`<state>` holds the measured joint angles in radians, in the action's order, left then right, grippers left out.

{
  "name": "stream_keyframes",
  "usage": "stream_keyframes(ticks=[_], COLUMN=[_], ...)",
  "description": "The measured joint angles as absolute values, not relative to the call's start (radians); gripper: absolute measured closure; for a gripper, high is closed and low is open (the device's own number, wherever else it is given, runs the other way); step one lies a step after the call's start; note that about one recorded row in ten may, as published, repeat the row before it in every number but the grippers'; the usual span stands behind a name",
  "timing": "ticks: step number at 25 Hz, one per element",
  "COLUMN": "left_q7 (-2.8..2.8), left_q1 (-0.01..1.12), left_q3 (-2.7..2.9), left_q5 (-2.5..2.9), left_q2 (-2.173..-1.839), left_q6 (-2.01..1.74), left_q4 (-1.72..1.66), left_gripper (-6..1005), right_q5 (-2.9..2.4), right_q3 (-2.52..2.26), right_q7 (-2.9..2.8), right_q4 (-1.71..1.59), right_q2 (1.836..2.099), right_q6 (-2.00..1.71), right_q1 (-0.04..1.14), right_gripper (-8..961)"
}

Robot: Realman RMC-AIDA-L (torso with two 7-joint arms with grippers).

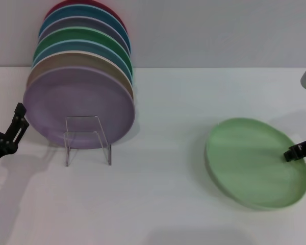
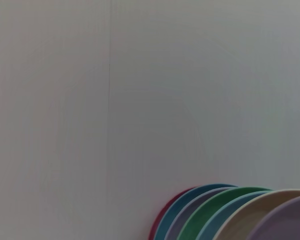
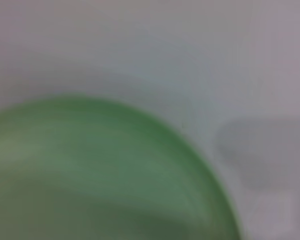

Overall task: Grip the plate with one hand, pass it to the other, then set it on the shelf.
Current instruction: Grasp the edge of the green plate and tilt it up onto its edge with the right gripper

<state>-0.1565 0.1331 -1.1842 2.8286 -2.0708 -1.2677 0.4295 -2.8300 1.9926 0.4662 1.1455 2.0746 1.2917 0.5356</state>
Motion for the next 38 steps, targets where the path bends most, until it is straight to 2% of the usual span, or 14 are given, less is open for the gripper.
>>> stream_keyframes(ticks=[2, 13, 29, 38], left_q7=[-0.157, -0.168, -0.169, -0.170], left_q1=[0.133, 0.134, 0.138, 0.138], left_q3=[-1.184, -1.184, -1.184, -1.178], left_q5=[2.829, 2.829, 2.829, 2.834], left_q2=[-2.071, -2.071, -2.072, -2.072], left_q6=[-1.270, -1.270, -1.273, -1.302], left_q4=[0.429, 0.429, 0.433, 0.439], left_gripper=[201, 201, 201, 202], right_q5=[-2.831, -2.831, -2.775, -2.676], right_q3=[1.987, 1.984, 1.961, 1.965], right_q7=[0.462, 0.468, 0.484, 0.530], right_q4=[1.161, 1.175, 1.297, 1.388], right_q2=[2.075, 2.074, 2.076, 2.076], right_q6=[1.291, 1.287, 1.284, 1.271], right_q1=[0.532, 0.529, 0.480, 0.436], right_gripper=[651, 873, 875, 930])
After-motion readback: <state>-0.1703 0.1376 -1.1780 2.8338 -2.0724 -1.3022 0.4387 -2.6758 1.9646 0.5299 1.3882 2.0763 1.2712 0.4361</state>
